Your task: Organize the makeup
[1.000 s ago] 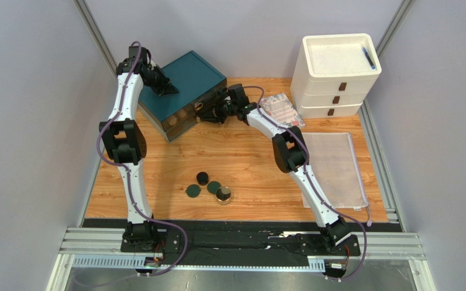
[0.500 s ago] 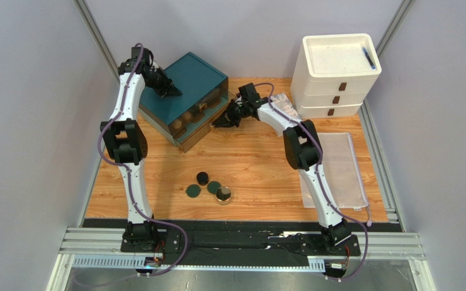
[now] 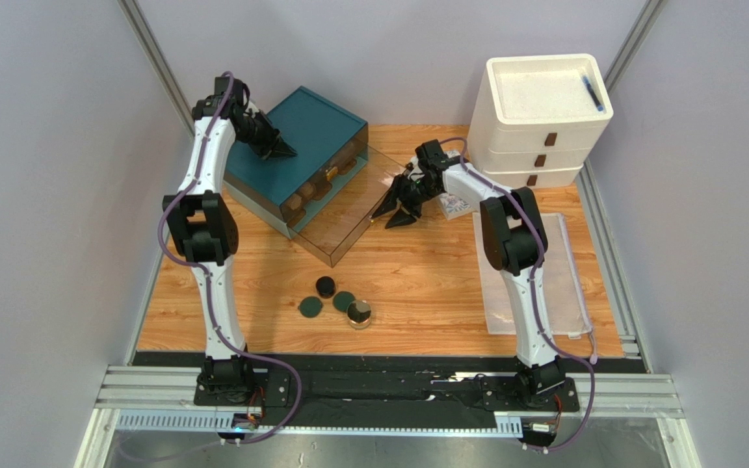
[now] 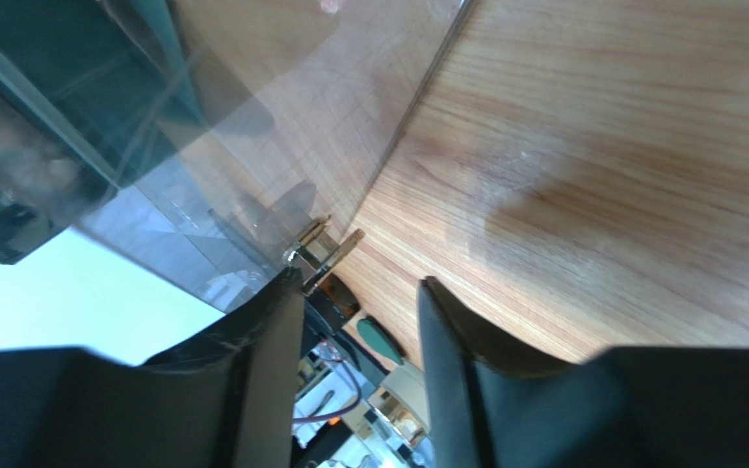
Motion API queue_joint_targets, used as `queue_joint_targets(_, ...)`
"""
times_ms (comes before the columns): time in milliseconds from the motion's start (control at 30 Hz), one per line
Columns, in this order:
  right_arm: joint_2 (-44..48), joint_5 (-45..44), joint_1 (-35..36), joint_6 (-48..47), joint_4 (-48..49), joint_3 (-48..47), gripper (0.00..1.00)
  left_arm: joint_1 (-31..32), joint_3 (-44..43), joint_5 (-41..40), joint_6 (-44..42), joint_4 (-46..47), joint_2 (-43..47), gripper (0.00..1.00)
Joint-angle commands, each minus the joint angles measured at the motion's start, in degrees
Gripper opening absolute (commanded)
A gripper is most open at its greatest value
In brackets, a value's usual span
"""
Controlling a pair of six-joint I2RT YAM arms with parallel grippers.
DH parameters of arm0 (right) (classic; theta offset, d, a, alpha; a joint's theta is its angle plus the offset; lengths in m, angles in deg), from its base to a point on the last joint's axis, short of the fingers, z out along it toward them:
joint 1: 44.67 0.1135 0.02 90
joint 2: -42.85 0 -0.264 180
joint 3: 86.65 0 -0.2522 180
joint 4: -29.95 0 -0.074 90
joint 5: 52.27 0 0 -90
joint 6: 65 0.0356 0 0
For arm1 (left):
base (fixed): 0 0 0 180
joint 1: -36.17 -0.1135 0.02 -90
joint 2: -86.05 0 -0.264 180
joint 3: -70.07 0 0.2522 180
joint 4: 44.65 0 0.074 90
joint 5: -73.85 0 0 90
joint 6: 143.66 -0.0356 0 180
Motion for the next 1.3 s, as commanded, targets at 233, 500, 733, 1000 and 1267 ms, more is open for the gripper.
queue_joint_targets(233,14.58,-7.55,2.87,-20.52,-15.38,-2.18,0.52,-0.44,3.78,-9.77,-3.25,-5.08,-5.54,0.0)
queue_joint_targets(500,20.12,-16.87,16.39,-35.98,-22.17,3.7,0.77,-0.44,6.16,-9.33,-4.83,-4.99,-4.31,0.0)
queue_joint_targets(733,18.37,-25.66,31.15,-40.83,-27.0,3.79,0.83,-0.35,7.74,-9.24,-6.15,-5.25,-2.82,0.0)
queue_joint_targets(1000,13.72,-32.34,37.41,-40.92,-29.2,3.01,0.88,-0.44,12.05,-8.19,-7.47,-3.41,-1.32,0.0)
queue_joint_targets(1267,7.39,-34.9,38.55,-40.05,-29.21,-0.51,0.88,-0.35,18.28,-8.19,-8.53,-1.04,1.49,0.0)
